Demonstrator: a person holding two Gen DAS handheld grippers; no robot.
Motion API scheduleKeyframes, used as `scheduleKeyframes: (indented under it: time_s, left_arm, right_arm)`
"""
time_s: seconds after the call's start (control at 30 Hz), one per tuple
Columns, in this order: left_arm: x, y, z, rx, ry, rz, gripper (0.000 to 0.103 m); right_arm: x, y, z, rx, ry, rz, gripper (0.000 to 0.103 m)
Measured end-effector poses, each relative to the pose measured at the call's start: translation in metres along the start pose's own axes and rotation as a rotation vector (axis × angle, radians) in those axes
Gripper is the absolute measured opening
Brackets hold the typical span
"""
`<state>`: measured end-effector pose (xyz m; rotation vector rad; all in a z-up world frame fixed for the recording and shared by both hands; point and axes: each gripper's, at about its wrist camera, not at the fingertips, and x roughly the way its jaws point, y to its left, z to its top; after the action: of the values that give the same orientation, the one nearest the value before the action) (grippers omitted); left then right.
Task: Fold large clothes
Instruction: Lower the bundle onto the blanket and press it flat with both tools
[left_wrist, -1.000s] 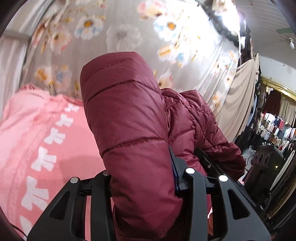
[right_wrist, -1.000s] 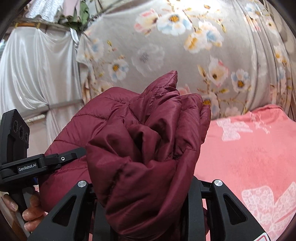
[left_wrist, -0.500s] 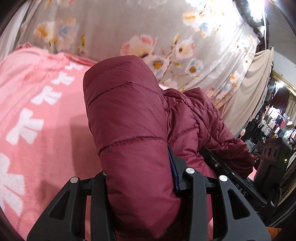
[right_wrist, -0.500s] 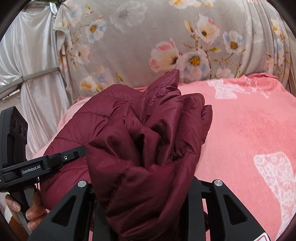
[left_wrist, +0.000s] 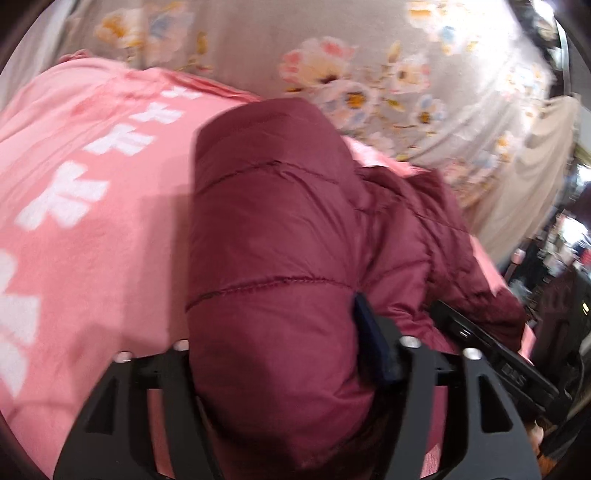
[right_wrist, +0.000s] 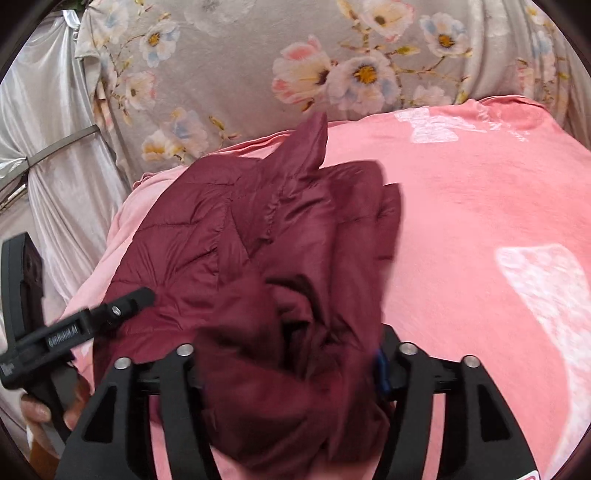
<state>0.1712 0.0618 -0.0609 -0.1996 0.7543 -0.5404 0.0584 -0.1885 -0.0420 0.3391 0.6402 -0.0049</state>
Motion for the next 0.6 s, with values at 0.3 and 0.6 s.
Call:
scheduleKeyframes:
  time_s: [0.3,0.6]
  left_arm:
    - [-0.049,-0.056,0.027,0.115,-0.069,0.391,0.075]
    - [-0.028,-0.082,0.054,0.129,-0.078,0.488,0.075]
  right_arm:
    - [-0.05,0.034,0.043,-0.104,-0.135,-0.094,0.02]
    - [0.0,0.052,0.057,-0.137,-0.103,-0.127,0.011]
